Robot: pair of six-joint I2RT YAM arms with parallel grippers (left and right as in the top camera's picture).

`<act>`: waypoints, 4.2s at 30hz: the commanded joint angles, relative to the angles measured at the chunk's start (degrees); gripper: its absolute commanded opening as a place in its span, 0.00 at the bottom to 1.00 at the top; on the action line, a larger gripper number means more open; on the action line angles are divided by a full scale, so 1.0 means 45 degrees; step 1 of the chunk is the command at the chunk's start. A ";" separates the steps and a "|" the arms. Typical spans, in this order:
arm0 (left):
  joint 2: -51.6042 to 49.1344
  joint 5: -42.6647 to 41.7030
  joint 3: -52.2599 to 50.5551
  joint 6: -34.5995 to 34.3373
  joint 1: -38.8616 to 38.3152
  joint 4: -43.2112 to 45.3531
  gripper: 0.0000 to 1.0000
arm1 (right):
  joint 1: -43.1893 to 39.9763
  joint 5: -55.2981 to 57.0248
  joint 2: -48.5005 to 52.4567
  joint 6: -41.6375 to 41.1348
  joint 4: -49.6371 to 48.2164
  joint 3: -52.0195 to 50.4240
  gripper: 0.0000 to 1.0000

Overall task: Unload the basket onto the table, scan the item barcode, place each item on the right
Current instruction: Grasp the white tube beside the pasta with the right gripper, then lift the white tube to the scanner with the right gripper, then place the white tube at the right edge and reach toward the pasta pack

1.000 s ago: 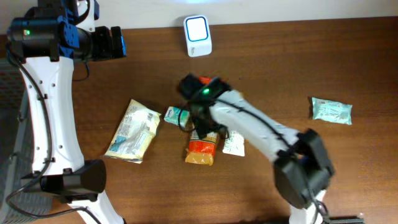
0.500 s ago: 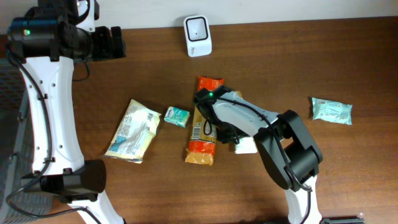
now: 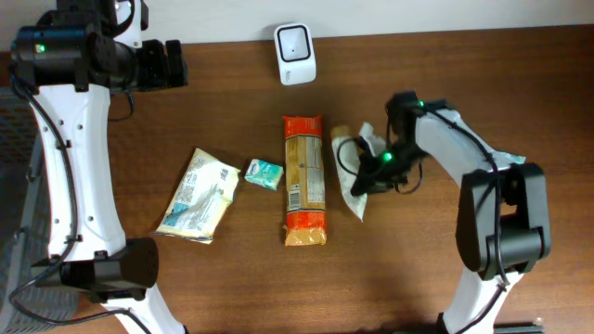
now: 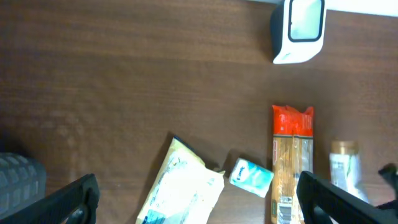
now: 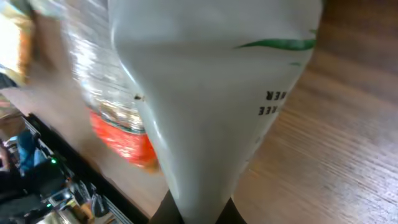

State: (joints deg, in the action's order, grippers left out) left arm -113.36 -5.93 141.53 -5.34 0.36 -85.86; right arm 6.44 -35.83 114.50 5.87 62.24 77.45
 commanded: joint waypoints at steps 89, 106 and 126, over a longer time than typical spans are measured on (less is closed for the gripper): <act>0.0078 -0.0010 0.0107 0.0209 0.0044 0.0005 0.99 | 0.1928 0.8728 -0.3206 -0.3730 -0.0204 0.6829 0.04; 0.0078 -0.0010 0.0107 0.0209 0.0044 0.0005 0.99 | -0.5440 0.9719 -0.1005 -1.2016 -0.3007 0.1277 0.53; 0.0078 -0.0010 0.0107 0.0209 0.0044 0.0005 0.99 | 0.3138 0.2200 0.0903 -0.5761 -0.1098 0.3410 0.71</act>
State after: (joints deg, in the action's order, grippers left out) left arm -113.36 -5.96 141.53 -5.34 0.36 -85.97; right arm 20.88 -19.73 114.43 -21.06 57.74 92.01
